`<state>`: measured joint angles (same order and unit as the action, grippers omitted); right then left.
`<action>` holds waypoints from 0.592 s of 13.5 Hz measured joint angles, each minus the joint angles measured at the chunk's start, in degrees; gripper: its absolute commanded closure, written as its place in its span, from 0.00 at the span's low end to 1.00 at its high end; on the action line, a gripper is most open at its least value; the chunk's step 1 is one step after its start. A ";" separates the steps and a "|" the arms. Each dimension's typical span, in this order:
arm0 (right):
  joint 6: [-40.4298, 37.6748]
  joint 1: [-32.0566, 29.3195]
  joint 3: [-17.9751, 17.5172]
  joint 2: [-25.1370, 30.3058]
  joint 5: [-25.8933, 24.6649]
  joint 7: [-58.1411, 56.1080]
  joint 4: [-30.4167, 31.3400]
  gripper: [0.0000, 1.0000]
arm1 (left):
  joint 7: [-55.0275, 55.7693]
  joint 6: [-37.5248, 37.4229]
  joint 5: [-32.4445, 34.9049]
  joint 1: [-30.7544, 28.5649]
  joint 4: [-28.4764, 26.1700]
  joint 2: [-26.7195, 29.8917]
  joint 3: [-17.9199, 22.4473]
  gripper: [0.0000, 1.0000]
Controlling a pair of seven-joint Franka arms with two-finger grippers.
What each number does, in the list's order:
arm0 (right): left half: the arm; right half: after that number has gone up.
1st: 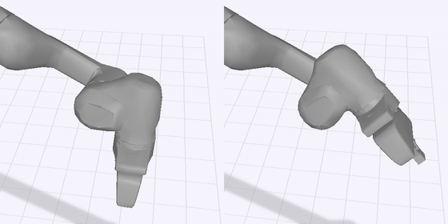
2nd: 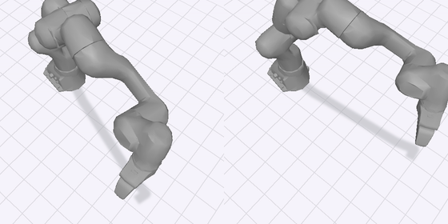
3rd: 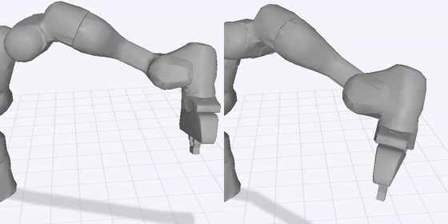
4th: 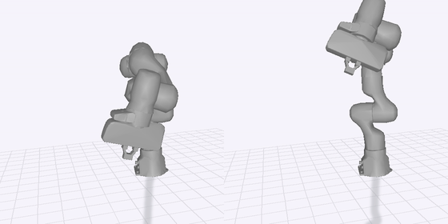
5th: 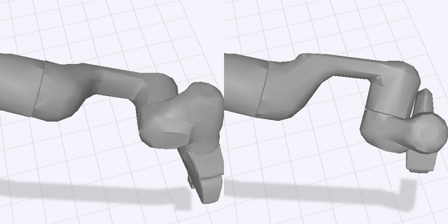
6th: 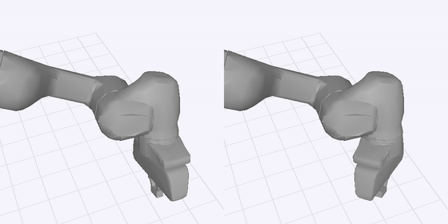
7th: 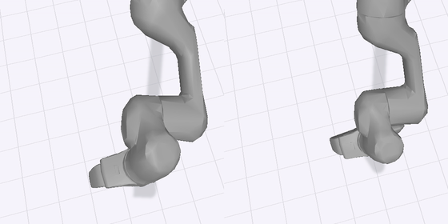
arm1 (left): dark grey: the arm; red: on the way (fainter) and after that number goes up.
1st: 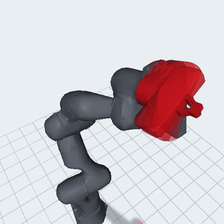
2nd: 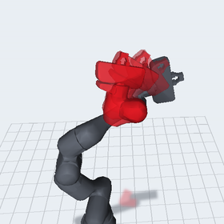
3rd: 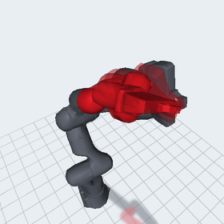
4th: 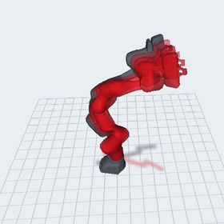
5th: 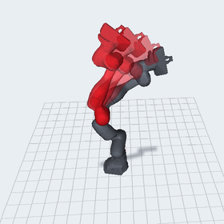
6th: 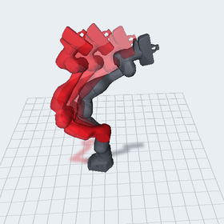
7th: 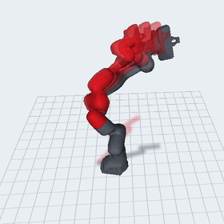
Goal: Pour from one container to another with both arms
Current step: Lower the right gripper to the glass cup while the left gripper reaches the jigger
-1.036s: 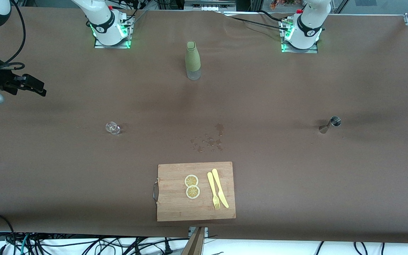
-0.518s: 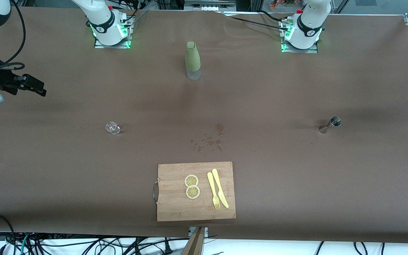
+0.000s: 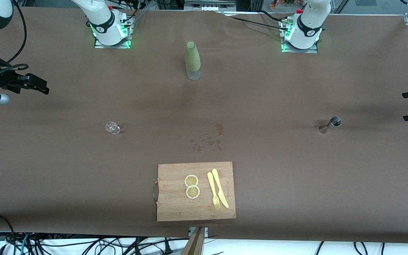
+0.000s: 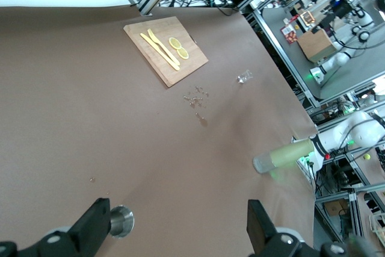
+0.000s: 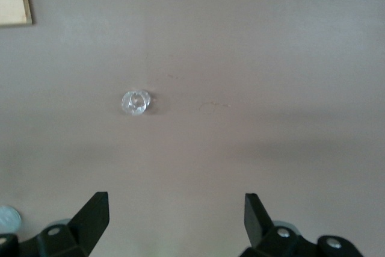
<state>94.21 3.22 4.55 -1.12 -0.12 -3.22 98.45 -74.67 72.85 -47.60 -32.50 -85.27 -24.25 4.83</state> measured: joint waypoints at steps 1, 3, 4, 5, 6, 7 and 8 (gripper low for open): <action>-0.02 -0.12 0.13 -0.67 0.26 -4.41 -0.01 0.00 | -4.08 -0.74 -0.04 1.14 -0.94 -0.05 2.29 0.00; -0.02 -0.81 1.49 -2.78 2.64 -14.82 -0.01 0.00 | -12.61 -1.23 -0.67 3.29 -3.86 -0.32 5.70 0.00; -0.01 -1.49 2.37 -4.04 4.24 -19.52 -0.02 0.00 | -16.64 -1.23 -1.06 3.78 -5.45 -0.75 6.26 0.00; 0.00 -2.39 3.00 -5.43 6.10 -23.58 -0.03 0.00 | -20.75 -1.19 -1.41 4.08 -6.64 -1.62 6.65 0.00; 0.01 -3.27 3.36 -6.85 8.55 -27.34 -0.05 0.00 | -25.26 -1.17 -2.29 4.45 -7.35 -2.91 7.41 0.00; 0.02 -3.89 3.48 -8.16 10.96 -30.92 -0.07 0.00 | -30.43 -1.15 -3.46 4.86 -7.83 -4.63 8.43 0.00; 0.04 -4.24 3.51 -9.40 12.80 -34.21 -0.10 0.00 | -35.71 -1.15 -4.76 5.21 -8.07 -6.72 9.47 0.00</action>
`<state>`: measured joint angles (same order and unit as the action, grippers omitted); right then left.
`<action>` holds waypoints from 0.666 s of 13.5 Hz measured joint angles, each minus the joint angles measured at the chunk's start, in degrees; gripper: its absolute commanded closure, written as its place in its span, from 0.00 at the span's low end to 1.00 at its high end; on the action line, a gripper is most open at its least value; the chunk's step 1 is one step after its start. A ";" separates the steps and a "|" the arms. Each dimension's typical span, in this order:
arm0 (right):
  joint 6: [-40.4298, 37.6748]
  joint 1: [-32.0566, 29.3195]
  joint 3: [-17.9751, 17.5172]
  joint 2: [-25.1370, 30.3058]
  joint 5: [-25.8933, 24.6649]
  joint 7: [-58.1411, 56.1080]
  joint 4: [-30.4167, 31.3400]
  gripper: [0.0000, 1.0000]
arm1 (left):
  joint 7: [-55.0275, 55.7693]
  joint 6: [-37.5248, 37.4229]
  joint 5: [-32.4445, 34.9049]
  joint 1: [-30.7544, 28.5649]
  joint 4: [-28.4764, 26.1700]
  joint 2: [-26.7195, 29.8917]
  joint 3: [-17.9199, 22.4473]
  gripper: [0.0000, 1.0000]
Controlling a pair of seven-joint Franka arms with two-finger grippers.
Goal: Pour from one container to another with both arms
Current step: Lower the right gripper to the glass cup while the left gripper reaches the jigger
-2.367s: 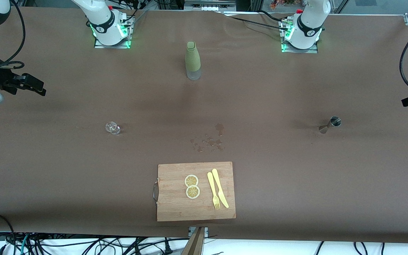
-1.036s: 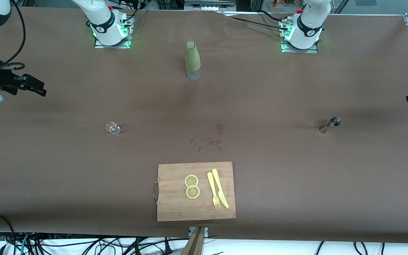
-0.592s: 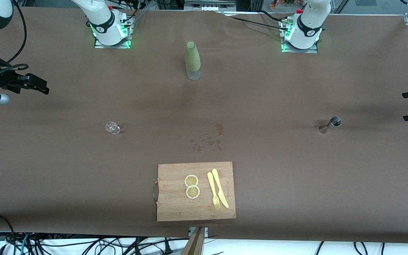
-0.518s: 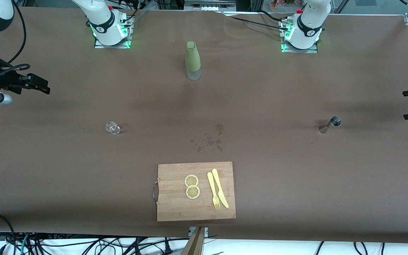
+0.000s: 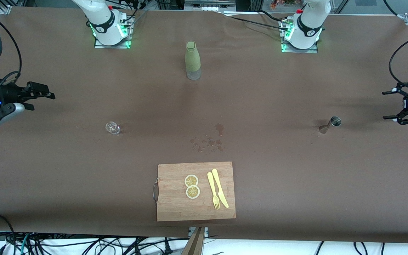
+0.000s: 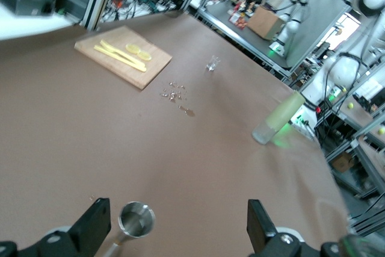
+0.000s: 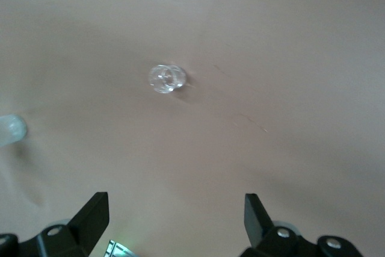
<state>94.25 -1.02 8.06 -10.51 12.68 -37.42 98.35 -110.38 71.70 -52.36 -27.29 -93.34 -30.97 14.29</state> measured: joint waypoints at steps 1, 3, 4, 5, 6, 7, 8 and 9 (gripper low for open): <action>0.06 -0.28 -0.01 -1.20 1.29 -3.87 -0.04 0.00 | -4.86 0.00 -1.38 0.25 -0.13 -2.32 0.80 0.00; 1.35 -1.14 -0.01 -3.82 4.30 -15.51 -0.05 0.00 | -12.58 -0.01 -3.95 0.45 -0.18 -7.14 1.37 0.00; 2.65 -1.76 0.01 -5.33 6.16 -22.13 -0.09 0.00 | -15.22 -0.02 -5.26 0.53 -0.16 -9.36 1.39 0.00; 3.69 -2.41 0.01 -6.90 7.80 -28.90 -0.12 0.00 | -17.11 -0.01 -6.15 0.63 -0.11 -11.44 1.39 0.00; 4.25 -3.10 0.03 -8.61 10.02 -35.76 -0.13 0.00 | -19.06 -0.01 -6.91 0.75 -0.01 -13.34 1.39 0.00; 4.49 -3.89 0.03 -10.44 13.08 -42.58 -0.14 0.00 | -21.91 -0.01 -8.27 0.84 0.19 -15.11 1.39 0.00; 4.54 -4.61 0.05 -11.95 15.80 -48.79 -0.17 0.00 | -24.40 -0.01 -9.52 0.88 0.38 -16.26 1.40 0.00; 4.56 -5.29 0.05 -13.48 18.34 -54.86 -0.18 0.00 | -26.44 -0.01 -10.25 0.91 0.54 -17.29 1.42 0.00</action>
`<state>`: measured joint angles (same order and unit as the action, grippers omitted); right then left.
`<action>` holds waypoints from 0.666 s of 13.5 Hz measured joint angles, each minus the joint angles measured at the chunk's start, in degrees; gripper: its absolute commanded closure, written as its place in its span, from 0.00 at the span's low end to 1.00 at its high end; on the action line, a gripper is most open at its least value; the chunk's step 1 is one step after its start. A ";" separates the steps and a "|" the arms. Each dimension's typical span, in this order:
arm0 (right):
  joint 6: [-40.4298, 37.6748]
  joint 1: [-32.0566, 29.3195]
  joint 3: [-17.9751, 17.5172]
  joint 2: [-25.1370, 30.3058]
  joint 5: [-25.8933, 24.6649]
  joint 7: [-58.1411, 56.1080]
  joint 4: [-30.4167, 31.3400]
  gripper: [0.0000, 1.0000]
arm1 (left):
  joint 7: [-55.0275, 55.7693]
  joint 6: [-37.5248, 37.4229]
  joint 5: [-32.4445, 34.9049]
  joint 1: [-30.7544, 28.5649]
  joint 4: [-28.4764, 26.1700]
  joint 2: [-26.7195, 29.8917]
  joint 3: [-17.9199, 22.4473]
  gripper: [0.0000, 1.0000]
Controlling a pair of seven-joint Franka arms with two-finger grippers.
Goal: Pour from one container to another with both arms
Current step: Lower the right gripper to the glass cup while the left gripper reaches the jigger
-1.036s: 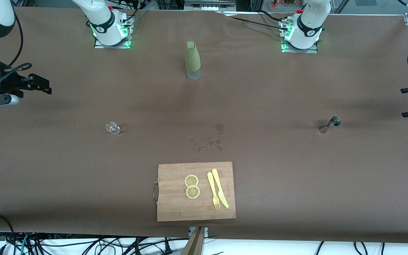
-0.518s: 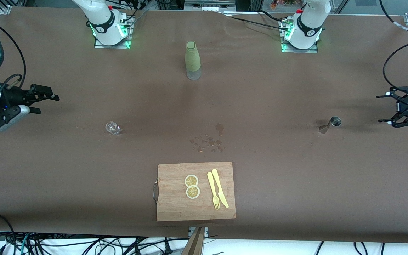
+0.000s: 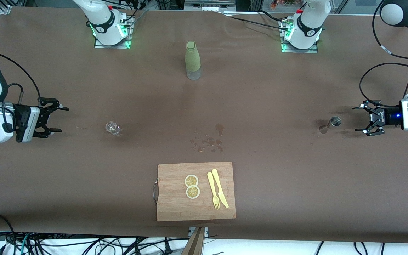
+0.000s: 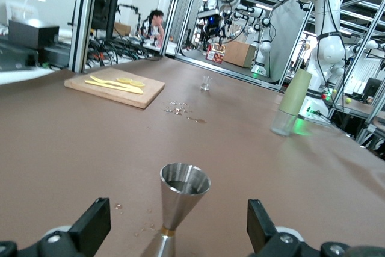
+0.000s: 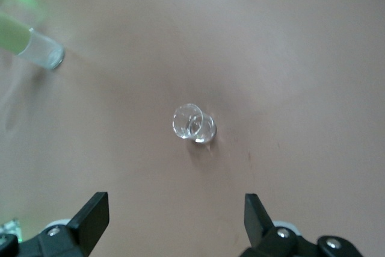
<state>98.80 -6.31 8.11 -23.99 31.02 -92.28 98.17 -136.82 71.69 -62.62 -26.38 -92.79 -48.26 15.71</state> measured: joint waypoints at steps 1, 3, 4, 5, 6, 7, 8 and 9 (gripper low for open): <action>0.02 -0.75 0.02 -1.62 2.58 -5.67 -0.01 0.00 | -1.81 0.00 -0.40 0.02 0.14 -0.94 0.00 0.00; 0.05 -2.35 0.08 -5.17 7.55 -16.78 -0.03 0.00 | -5.74 -0.01 -1.36 0.19 0.50 -2.86 0.00 0.00; 0.05 -2.91 0.10 -7.04 9.95 -22.48 -0.03 0.00 | -7.47 -0.01 -1.62 0.35 0.69 -3.74 -0.01 0.00; 0.05 -3.23 0.10 -8.89 12.53 -27.78 -0.02 0.00 | -9.01 -0.02 -1.63 0.58 0.87 -4.56 -0.02 0.00; 0.03 -3.30 0.10 -10.72 15.16 -32.41 -0.03 0.00 | -10.50 -0.03 -1.89 0.91 1.07 -5.35 -0.01 0.00; -0.04 -3.27 0.07 -12.56 17.89 -36.54 -0.03 0.00 | -11.72 -0.02 -2.65 1.26 1.44 -6.17 -0.02 0.00; -0.17 -3.23 -0.03 -14.45 20.54 -40.19 -0.01 0.00 | -12.47 -0.02 -3.11 1.59 2.08 -6.94 -0.02 0.00; -0.36 -3.19 -0.21 -16.37 22.67 -43.23 -0.01 0.00 | -12.98 -0.02 -3.22 1.93 2.71 -7.65 -0.03 0.00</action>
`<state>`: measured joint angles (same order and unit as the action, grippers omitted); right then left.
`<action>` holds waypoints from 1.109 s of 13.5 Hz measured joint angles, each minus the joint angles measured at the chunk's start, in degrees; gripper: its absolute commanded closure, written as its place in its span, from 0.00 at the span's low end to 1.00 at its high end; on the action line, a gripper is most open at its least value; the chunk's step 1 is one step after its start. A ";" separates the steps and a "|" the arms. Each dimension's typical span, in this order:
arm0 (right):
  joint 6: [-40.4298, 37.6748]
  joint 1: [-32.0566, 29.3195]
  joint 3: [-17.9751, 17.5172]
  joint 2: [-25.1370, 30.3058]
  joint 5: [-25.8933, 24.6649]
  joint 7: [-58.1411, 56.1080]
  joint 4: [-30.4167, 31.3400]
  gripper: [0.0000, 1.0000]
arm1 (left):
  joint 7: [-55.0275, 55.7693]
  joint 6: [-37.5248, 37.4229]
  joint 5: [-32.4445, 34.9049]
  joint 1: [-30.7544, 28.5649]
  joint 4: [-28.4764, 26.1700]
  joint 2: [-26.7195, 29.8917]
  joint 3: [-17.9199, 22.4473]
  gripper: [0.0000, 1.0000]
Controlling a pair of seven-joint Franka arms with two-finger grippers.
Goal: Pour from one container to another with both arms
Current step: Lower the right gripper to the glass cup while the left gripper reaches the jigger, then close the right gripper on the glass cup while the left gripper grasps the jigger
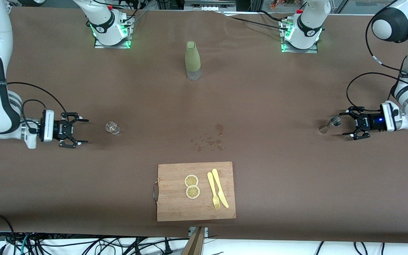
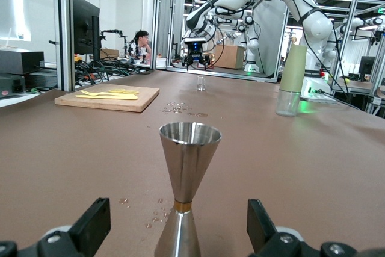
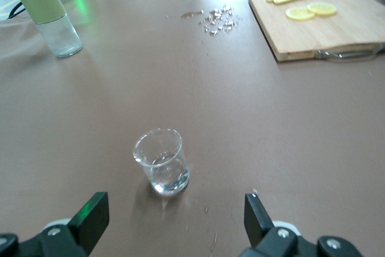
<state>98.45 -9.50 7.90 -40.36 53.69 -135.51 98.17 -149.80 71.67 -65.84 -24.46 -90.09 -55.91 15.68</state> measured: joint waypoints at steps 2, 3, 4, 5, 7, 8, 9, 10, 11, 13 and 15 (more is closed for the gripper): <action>-1.01 0.05 -0.49 -3.19 3.01 -3.84 -0.04 0.00 | -0.41 0.00 -0.29 0.78 0.73 -1.01 -0.01 0.00; -2.06 0.05 -0.97 -4.29 4.03 -5.23 -0.07 0.00 | -0.54 0.00 -0.51 1.25 0.83 -1.34 -0.02 0.00; -2.86 0.08 -1.70 -4.96 4.57 -6.34 -0.10 0.00 | -0.62 0.00 -0.61 1.71 0.90 -1.54 -0.05 0.00; -3.20 0.12 -2.55 -5.41 4.71 -7.36 -0.12 0.00 | -0.68 0.00 -0.63 2.13 0.97 -1.68 -0.05 0.00; -3.24 0.30 -3.70 -6.19 4.78 -9.23 -0.13 0.00 | -0.73 0.00 -0.64 3.01 1.04 -1.84 -0.09 0.00; -3.24 0.34 -3.84 -6.68 4.95 -9.91 -0.13 0.00 | -0.73 0.00 -0.64 3.36 1.05 -1.91 -0.10 0.00; -3.24 0.33 -3.84 -7.17 5.08 -10.63 -0.13 0.00 | -0.74 0.00 -0.64 3.58 1.06 -1.99 -0.10 0.00; -3.27 0.30 -3.84 -7.55 5.16 -11.19 -0.13 0.00 | -0.74 0.00 -0.64 3.68 1.06 -2.10 -0.10 0.00; -3.38 0.29 -3.92 -7.90 5.37 -11.53 -0.14 0.00 | -0.74 0.00 -0.64 3.72 1.06 -2.26 -0.09 0.00; -3.49 0.31 -4.74 -8.52 5.90 -12.13 -0.14 0.01 | -0.74 0.00 -0.64 3.87 1.06 -2.58 -0.10 0.00; -3.49 0.40 -5.43 -9.21 5.95 -12.30 -0.15 0.16 | -0.74 -0.01 -0.64 4.01 1.04 -2.67 -0.10 0.01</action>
<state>94.96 -9.10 2.46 -49.56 59.65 -147.81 98.02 -150.54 71.66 -66.47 -20.44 -89.04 -58.58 15.59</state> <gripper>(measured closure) 0.009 0.000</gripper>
